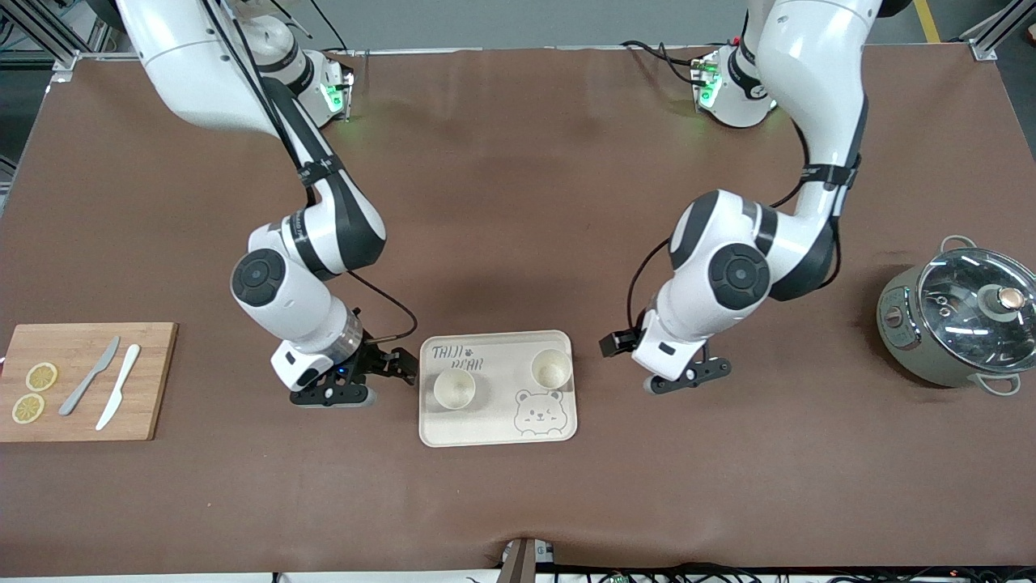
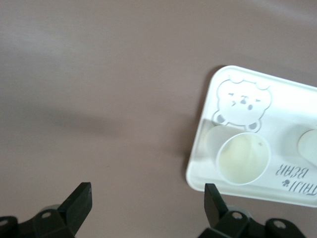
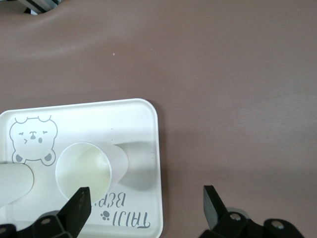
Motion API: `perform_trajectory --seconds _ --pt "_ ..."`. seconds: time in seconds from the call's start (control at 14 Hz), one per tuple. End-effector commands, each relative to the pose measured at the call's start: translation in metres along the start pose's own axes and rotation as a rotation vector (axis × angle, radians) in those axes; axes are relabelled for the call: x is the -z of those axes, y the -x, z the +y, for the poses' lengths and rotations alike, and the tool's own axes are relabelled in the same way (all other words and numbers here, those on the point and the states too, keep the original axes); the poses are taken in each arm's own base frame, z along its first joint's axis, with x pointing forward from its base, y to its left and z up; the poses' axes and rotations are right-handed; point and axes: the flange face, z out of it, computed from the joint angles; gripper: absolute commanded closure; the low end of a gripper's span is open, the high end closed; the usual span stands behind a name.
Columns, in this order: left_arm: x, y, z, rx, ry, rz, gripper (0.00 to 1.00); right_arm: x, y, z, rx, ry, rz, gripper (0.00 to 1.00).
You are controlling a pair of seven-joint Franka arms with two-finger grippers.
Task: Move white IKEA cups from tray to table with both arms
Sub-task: 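Move the right gripper toward one cup while the left gripper reaches the other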
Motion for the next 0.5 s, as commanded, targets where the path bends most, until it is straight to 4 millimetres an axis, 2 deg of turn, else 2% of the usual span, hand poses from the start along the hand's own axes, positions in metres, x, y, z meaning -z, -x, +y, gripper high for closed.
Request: perform_trajectory --seconds 0.0,0.43 --pt "-0.018 0.003 0.018 0.005 0.032 0.027 0.00 -0.011 -0.004 -0.019 -0.003 -0.001 0.006 0.00" --pt "-0.055 0.017 0.037 -0.026 0.047 0.052 0.00 -0.042 0.006 -0.032 0.016 -0.012 0.026 0.00"
